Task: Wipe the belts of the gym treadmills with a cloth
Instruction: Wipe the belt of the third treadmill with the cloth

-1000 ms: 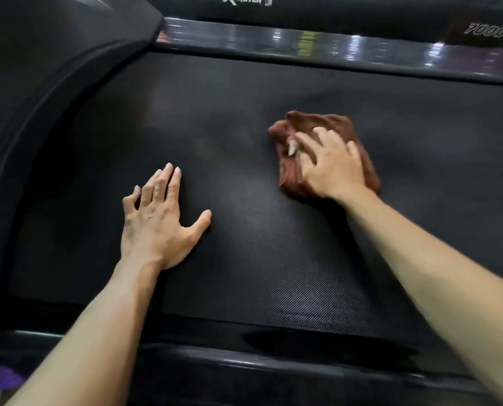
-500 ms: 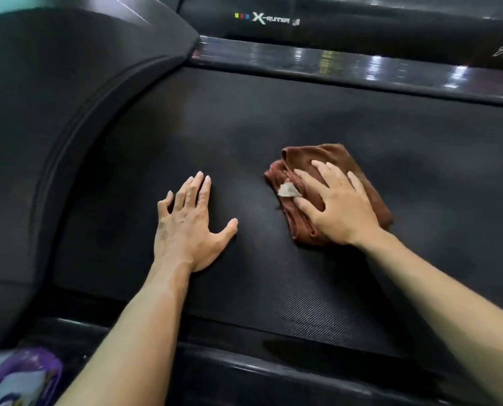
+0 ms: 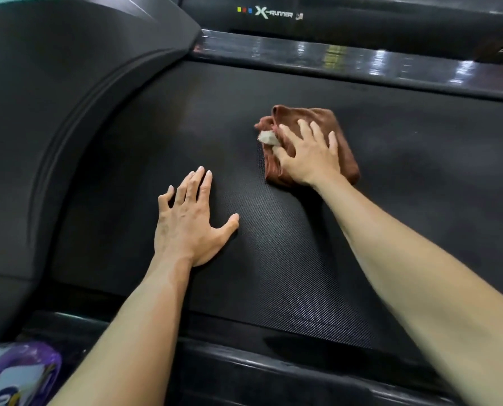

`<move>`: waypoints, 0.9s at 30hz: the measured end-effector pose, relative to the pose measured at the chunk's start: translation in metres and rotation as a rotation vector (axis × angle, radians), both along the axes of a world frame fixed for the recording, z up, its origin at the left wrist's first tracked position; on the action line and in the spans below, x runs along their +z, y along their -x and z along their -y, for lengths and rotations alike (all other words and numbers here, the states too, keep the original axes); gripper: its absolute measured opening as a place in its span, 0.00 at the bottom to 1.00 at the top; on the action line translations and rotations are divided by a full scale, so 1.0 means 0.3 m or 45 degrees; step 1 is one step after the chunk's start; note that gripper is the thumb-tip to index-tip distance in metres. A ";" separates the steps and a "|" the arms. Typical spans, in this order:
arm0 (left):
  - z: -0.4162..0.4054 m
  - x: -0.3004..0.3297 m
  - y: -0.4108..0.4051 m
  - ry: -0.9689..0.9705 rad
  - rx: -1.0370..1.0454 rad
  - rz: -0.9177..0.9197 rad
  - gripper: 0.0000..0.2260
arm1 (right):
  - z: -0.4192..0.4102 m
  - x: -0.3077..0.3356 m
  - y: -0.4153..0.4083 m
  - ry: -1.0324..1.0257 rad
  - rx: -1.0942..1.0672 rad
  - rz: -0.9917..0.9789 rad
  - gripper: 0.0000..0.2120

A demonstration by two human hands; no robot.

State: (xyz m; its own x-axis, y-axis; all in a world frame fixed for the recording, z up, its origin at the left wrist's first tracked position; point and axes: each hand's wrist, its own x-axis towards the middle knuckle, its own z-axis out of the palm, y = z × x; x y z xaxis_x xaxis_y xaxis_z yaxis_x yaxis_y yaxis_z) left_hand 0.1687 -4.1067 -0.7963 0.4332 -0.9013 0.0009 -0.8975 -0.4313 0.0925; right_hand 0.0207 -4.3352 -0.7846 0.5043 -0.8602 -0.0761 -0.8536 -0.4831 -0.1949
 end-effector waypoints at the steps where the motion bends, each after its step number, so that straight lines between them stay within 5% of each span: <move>1: 0.000 0.001 0.000 -0.004 0.001 -0.001 0.47 | -0.047 -0.002 0.023 0.019 0.080 0.021 0.30; 5: 0.000 0.000 0.000 -0.002 -0.004 0.007 0.47 | -0.203 -0.011 0.212 0.046 0.167 0.056 0.32; 13: 0.000 -0.001 0.001 0.002 -0.004 0.001 0.47 | 0.076 -0.002 0.159 -0.052 -0.345 0.006 0.29; 18: 0.001 -0.002 -0.004 -0.014 -0.004 0.017 0.47 | 0.006 0.002 0.022 -0.005 -0.092 -0.023 0.30; 22: 0.002 -0.001 -0.001 0.001 -0.003 0.004 0.47 | -0.195 -0.005 0.182 0.030 0.084 0.017 0.31; 27: 0.000 -0.004 -0.002 0.017 0.001 0.003 0.47 | -0.187 -0.009 0.371 -0.025 -0.507 0.003 0.32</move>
